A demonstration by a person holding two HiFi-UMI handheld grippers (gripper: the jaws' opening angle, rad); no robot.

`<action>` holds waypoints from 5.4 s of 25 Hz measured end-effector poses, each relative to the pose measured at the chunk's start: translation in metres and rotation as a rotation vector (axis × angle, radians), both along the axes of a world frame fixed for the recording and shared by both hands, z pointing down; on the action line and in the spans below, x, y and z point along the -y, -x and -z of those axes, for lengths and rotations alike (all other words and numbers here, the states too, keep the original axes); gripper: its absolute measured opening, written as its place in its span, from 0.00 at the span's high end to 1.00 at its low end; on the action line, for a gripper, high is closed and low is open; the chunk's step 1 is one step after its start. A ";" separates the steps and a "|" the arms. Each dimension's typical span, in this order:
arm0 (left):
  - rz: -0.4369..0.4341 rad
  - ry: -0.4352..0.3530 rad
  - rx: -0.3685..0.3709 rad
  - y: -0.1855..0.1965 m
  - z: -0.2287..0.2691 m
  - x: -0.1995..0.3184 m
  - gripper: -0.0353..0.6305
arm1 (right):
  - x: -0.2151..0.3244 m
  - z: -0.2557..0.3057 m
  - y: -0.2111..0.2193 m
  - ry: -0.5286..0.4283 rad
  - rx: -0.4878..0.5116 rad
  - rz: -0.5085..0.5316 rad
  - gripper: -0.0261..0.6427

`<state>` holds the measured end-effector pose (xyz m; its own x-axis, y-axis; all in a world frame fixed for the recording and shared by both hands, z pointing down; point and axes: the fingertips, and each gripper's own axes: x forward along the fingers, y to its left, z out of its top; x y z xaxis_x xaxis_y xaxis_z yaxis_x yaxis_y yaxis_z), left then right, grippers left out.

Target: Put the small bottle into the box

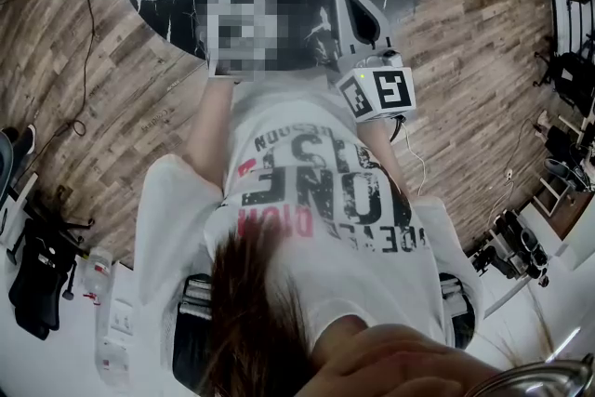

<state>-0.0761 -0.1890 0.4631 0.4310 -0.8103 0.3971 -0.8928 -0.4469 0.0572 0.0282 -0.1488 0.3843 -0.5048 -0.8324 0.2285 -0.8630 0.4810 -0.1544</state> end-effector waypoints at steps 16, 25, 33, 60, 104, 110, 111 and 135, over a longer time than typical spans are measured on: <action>0.108 -0.146 0.000 -0.009 0.070 0.010 0.94 | 0.002 0.021 -0.042 -0.033 0.038 0.046 0.96; 0.167 -0.230 -0.014 -0.010 0.111 0.000 0.94 | 0.001 0.036 -0.053 -0.050 0.054 0.115 0.96; 0.207 -0.296 -0.012 -0.010 0.139 -0.017 0.94 | -0.002 0.053 -0.064 -0.096 0.067 0.133 0.96; 0.246 -0.432 0.018 -0.017 0.194 -0.095 0.94 | -0.041 0.088 -0.085 -0.174 0.129 0.156 0.96; 0.310 -0.411 -0.065 -0.037 0.185 -0.175 0.94 | -0.095 0.098 -0.094 -0.201 0.027 0.239 0.96; 0.307 -0.414 -0.074 -0.039 0.183 -0.174 0.94 | -0.093 0.097 -0.086 -0.207 0.026 0.260 0.96; 0.306 -0.413 -0.075 -0.038 0.182 -0.174 0.94 | -0.093 0.097 -0.086 -0.207 0.026 0.263 0.96; 0.288 -0.427 -0.070 -0.031 0.191 -0.155 0.94 | -0.077 0.106 -0.073 -0.225 0.054 0.244 0.96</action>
